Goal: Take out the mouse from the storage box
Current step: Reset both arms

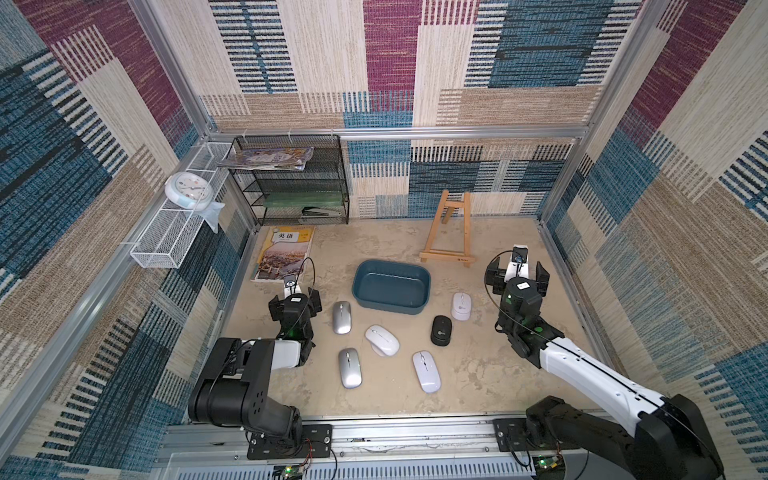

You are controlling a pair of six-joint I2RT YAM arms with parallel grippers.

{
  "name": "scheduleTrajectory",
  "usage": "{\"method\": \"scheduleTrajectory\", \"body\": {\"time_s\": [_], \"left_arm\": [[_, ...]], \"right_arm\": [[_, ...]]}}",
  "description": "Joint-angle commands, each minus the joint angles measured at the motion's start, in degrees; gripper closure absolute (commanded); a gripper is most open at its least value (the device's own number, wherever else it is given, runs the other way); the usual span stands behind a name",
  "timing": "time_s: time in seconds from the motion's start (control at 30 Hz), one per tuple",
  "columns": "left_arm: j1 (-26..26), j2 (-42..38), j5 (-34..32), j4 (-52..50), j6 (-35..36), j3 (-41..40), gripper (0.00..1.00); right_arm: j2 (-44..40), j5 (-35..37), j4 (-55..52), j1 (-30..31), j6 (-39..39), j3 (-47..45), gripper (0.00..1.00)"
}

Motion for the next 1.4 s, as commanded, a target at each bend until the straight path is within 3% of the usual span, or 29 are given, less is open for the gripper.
{"method": "scheduleTrajectory", "body": {"time_s": [0.0, 0.17, 0.3, 0.53, 0.57, 0.73, 0.9, 0.97, 1.1, 1.3, 1.37], "left_arm": [[0.6, 0.1, 2.1, -0.3, -1.0, 1.0, 0.01], [1.7, -0.2, 3.3, -1.5, -1.9, 1.4, 0.01], [1.8, 0.2, 3.8, -1.2, -1.9, 1.6, 0.01], [2.0, 0.1, 3.8, -1.2, -2.0, 1.5, 0.01], [1.9, 0.1, 3.8, -1.1, -2.0, 1.6, 0.01], [2.0, 0.1, 3.8, -1.2, -2.0, 1.5, 0.01], [2.0, 0.2, 3.8, -1.2, -2.0, 1.6, 0.01], [2.0, 0.1, 3.8, -1.3, -2.0, 1.5, 0.01], [2.0, 0.2, 3.8, -1.2, -2.0, 1.5, 0.01], [1.9, 0.3, 4.0, -1.1, -2.0, 1.6, 0.01], [3.7, 0.8, 7.8, -2.2, -2.7, 2.4, 0.01]], "right_arm": [[4.7, -1.7, 8.4, -4.0, 0.7, -1.5, 0.01], [14.0, -2.5, 18.7, -9.9, 3.4, -6.2, 0.01], [18.6, -7.1, 26.0, -12.1, 2.5, -8.9, 0.01], [22.9, -27.4, 31.7, -17.5, 2.3, -10.9, 0.01], [24.2, -27.9, 35.8, -18.3, 2.5, -11.8, 0.0], [23.6, -36.0, 29.0, -22.0, 5.3, -9.5, 0.01], [22.5, -41.1, 37.9, -23.7, 5.4, -15.3, 0.01], [25.7, -41.3, 48.2, -24.0, 5.5, -18.4, 0.01], [23.4, -41.7, 40.3, -24.0, 5.5, -16.6, 0.01], [23.6, -41.5, 41.0, -24.1, 5.5, -16.8, 0.01], [23.7, -41.5, 41.1, -24.0, 5.5, -16.8, 0.01]]}}
